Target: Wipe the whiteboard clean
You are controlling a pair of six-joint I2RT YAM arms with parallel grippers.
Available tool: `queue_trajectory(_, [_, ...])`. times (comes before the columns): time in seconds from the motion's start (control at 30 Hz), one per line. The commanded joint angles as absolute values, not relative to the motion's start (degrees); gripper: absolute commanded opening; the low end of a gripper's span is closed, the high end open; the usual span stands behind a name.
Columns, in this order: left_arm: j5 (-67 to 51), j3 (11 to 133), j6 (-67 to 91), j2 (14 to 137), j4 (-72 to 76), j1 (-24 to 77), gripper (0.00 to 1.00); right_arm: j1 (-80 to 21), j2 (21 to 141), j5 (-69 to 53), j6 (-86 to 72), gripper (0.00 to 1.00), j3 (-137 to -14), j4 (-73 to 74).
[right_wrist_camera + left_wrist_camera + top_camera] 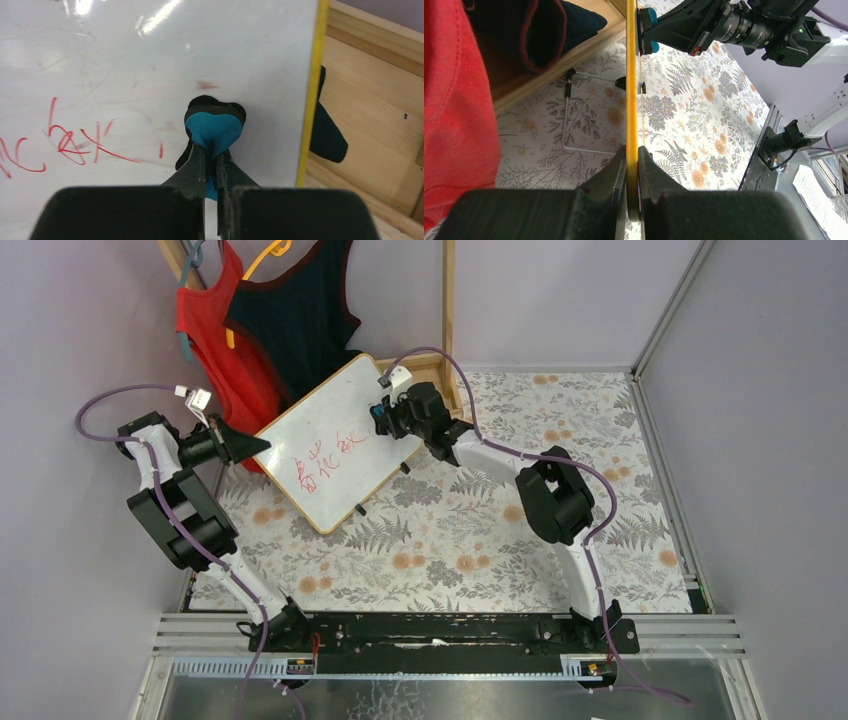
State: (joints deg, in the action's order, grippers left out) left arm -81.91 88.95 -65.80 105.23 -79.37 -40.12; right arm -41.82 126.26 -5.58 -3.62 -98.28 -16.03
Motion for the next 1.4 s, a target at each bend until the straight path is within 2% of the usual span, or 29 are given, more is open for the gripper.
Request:
queue_trajectory(0.0, [-77.34, 87.65, -68.64, 104.90, -77.76, -39.45, 0.00, -39.49, 125.13, -1.57, -2.08, 0.00, -97.37, -15.20])
queue_trajectory(0.23, [-77.25, 87.89, -68.58, 104.93, -77.70, -39.46, 0.00, -39.85, 125.11, -3.96, -4.66, 0.00, -97.23, -15.80])
queue_trajectory(0.63, [-77.56, 87.73, -68.38, 105.02, -77.73, -39.46, 0.00, -49.46, 125.41, -4.21, -5.85, 0.00, -99.65, -15.73])
queue_trajectory(0.9, [-77.44, 87.69, -68.46, 104.86, -77.74, -39.44, 0.00, -50.61, 125.02, -3.41, -5.42, 0.00, -99.81, -15.42])
queue_trajectory(1.37, [-77.35, 87.89, -68.12, 104.78, -77.70, -39.39, 0.00, -38.36, 126.73, -3.82, -5.93, 0.00, -99.03, -14.19])
